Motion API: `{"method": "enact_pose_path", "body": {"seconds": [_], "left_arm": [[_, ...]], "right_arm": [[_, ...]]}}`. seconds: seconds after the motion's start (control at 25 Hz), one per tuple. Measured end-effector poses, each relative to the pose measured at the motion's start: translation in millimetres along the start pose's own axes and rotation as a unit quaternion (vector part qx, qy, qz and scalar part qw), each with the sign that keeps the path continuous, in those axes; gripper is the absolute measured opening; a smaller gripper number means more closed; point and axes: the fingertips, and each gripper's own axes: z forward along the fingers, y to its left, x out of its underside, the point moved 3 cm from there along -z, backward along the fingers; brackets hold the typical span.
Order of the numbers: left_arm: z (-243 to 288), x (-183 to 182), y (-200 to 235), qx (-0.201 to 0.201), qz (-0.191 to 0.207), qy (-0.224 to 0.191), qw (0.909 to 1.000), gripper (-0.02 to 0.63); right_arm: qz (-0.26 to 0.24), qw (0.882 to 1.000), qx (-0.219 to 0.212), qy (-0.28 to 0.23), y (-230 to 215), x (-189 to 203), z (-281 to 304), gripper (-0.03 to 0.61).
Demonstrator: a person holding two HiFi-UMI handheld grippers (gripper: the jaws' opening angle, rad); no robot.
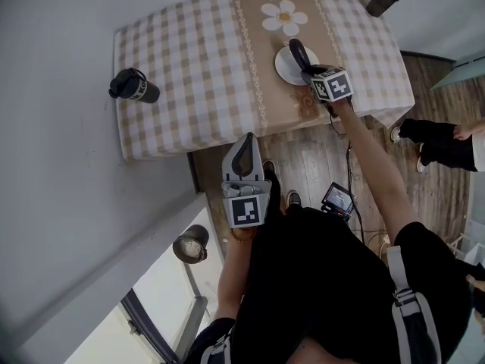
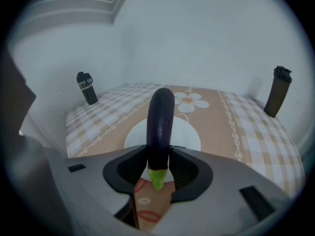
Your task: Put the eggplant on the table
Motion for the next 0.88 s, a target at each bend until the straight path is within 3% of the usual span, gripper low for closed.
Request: {"method": "enact_pose_path", "body": {"seconds": [0.32,0.76,0.88], "left_arm": [[6,7,3,-0.001,0.0,0.006,1.0,-0.006],[8,9,3,0.001,0.001,0.01,0.9999,-0.006],[9,9,2,0.004,0.006,0.009,0.9999,-0.006]], "right_arm": [[0.009,1.0,-0.002,0.029,0,7,9,0.144],[0.012,1.0,0.008,0.026,0,9,14,0.149],[0.011,1.0,0.003,0.021,1,8,13,0.221]]}}
